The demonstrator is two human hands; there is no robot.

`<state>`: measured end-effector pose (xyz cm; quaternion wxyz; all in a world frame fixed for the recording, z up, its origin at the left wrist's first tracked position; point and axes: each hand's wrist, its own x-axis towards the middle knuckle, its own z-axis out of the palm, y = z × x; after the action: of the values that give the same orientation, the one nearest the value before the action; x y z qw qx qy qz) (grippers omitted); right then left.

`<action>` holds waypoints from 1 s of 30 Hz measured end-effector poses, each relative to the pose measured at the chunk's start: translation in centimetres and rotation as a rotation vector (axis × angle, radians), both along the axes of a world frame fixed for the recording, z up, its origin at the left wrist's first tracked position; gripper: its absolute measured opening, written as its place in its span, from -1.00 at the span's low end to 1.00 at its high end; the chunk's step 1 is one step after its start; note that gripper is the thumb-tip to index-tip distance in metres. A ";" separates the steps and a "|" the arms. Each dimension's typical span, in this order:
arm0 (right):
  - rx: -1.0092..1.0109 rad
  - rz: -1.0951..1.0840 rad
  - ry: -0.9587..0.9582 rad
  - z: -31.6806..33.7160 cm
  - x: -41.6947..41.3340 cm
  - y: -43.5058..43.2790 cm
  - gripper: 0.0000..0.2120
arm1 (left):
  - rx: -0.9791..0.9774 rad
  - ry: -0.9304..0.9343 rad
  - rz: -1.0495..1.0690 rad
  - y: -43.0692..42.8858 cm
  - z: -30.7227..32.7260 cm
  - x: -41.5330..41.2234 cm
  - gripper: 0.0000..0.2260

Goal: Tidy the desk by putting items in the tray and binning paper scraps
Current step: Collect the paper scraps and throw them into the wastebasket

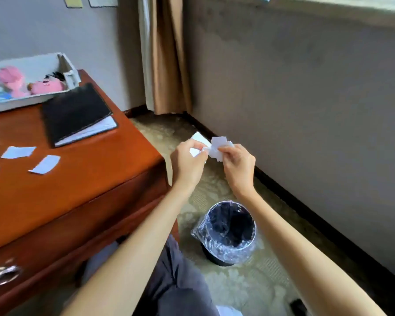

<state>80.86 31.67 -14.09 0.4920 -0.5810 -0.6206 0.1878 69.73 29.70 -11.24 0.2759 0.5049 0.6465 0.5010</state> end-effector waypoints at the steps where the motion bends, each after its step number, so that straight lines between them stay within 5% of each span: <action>1: -0.048 -0.026 -0.009 -1.5 1.4 0.1 -0.78 | -0.053 0.005 -0.033 0.4 -1.4 1.4 -0.95; 14: -0.784 -0.123 -0.168 -19.9 11.8 1.4 -0.66 | -0.685 0.128 -0.252 5.7 -18.5 10.0 -0.93; 17: -0.933 -0.122 -0.142 -23.4 12.8 2.3 -0.61 | -0.809 0.137 -0.306 6.9 -22.5 10.7 -0.72; 30: -1.302 0.026 -0.109 -32.7 11.2 6.0 -0.61 | -1.101 0.023 -0.301 11.0 -33.6 10.9 -0.81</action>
<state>92.05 37.66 -46.75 0.0051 -0.7614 -0.4109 0.5014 80.59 40.70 -44.86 0.5597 0.3786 0.7361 0.0399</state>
